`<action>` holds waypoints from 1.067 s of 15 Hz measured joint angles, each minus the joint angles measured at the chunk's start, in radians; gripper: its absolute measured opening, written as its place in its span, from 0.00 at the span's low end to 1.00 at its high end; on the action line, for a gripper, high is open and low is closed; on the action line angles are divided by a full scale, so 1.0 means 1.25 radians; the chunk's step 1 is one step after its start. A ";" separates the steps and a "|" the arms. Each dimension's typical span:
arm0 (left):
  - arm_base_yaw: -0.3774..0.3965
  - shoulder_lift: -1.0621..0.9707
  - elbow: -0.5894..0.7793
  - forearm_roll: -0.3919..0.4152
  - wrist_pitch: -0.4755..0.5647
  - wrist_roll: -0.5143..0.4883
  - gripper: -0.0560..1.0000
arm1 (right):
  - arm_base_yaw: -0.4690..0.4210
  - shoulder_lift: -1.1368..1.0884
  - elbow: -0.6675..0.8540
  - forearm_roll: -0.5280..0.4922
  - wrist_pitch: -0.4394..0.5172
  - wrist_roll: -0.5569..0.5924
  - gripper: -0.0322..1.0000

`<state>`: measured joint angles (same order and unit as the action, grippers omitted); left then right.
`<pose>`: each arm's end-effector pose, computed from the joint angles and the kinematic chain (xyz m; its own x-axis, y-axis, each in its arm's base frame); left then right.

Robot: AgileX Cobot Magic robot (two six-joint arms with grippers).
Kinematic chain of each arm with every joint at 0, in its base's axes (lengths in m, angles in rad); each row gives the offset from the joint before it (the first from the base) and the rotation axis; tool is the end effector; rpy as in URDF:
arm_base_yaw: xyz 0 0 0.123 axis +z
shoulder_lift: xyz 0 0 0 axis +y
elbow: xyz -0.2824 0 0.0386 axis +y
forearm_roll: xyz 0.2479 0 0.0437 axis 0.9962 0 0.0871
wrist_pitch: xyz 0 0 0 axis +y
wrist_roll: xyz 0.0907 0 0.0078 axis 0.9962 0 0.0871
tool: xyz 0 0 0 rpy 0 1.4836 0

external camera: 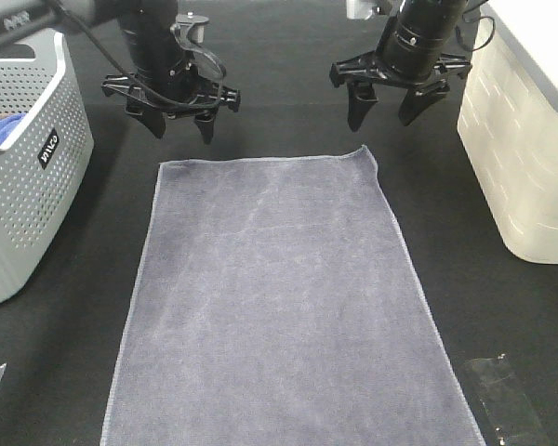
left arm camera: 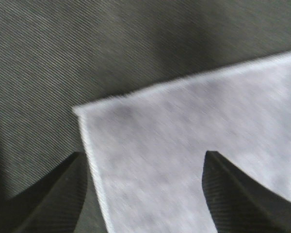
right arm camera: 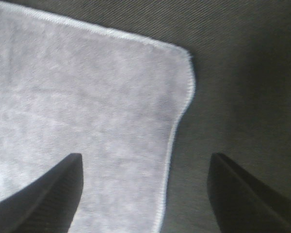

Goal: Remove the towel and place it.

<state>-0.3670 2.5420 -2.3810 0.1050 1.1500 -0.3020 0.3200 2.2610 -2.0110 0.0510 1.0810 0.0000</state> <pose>0.5048 -0.1847 0.1687 -0.9315 0.0850 -0.3536 0.0911 0.9958 -0.0007 0.4636 0.1579 0.2110 -0.9064 -0.2751 -0.3206 -0.3063 0.9506 0.0503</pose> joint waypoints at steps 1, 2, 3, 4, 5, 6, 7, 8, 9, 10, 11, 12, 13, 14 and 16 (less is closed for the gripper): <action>0.008 0.018 -0.022 0.006 0.012 -0.010 0.67 | 0.000 0.002 0.000 0.005 0.003 0.000 0.69; 0.018 0.030 -0.030 0.010 0.018 -0.015 0.67 | 0.000 0.004 0.000 0.010 0.003 0.000 0.69; 0.029 0.040 -0.032 0.010 0.019 -0.021 0.67 | 0.000 0.004 0.000 0.014 0.002 -0.005 0.69; 0.037 0.046 -0.032 0.011 0.019 -0.025 0.67 | 0.000 0.004 0.000 0.018 0.002 -0.007 0.69; 0.038 0.049 -0.032 0.014 0.021 -0.025 0.67 | 0.000 0.004 0.000 0.018 0.002 -0.009 0.69; 0.040 0.055 -0.034 0.018 0.017 -0.026 0.67 | 0.000 0.004 0.000 0.018 0.001 -0.013 0.69; 0.040 0.060 -0.034 0.018 0.012 -0.026 0.67 | 0.000 0.004 0.000 0.018 0.000 -0.013 0.69; 0.042 0.066 -0.034 0.017 0.005 -0.026 0.67 | 0.000 0.004 0.000 0.018 -0.001 -0.013 0.69; 0.043 0.070 -0.034 0.015 -0.002 -0.027 0.67 | 0.000 0.004 0.000 0.018 -0.001 -0.013 0.69; 0.048 0.078 -0.034 0.015 -0.003 -0.027 0.67 | 0.000 0.004 0.000 0.018 -0.002 -0.013 0.69; 0.052 0.083 -0.034 0.014 -0.004 -0.027 0.67 | 0.000 0.004 0.000 0.018 -0.005 -0.013 0.69; 0.054 0.094 -0.034 0.014 -0.006 -0.027 0.67 | 0.000 0.004 0.000 0.018 -0.006 -0.013 0.69; 0.055 0.099 -0.034 0.014 -0.006 -0.027 0.67 | 0.000 0.004 0.000 0.018 -0.006 -0.013 0.69; 0.055 0.105 -0.034 0.014 -0.009 -0.027 0.67 | 0.000 0.004 0.000 0.018 -0.006 -0.013 0.69; 0.055 0.116 -0.034 0.017 -0.020 -0.030 0.64 | 0.000 0.004 0.000 0.018 -0.006 -0.013 0.69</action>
<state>-0.2980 2.6870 -2.4240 0.1260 1.1250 -0.3400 0.3200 2.2660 -2.0110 0.0740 1.0730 -0.0160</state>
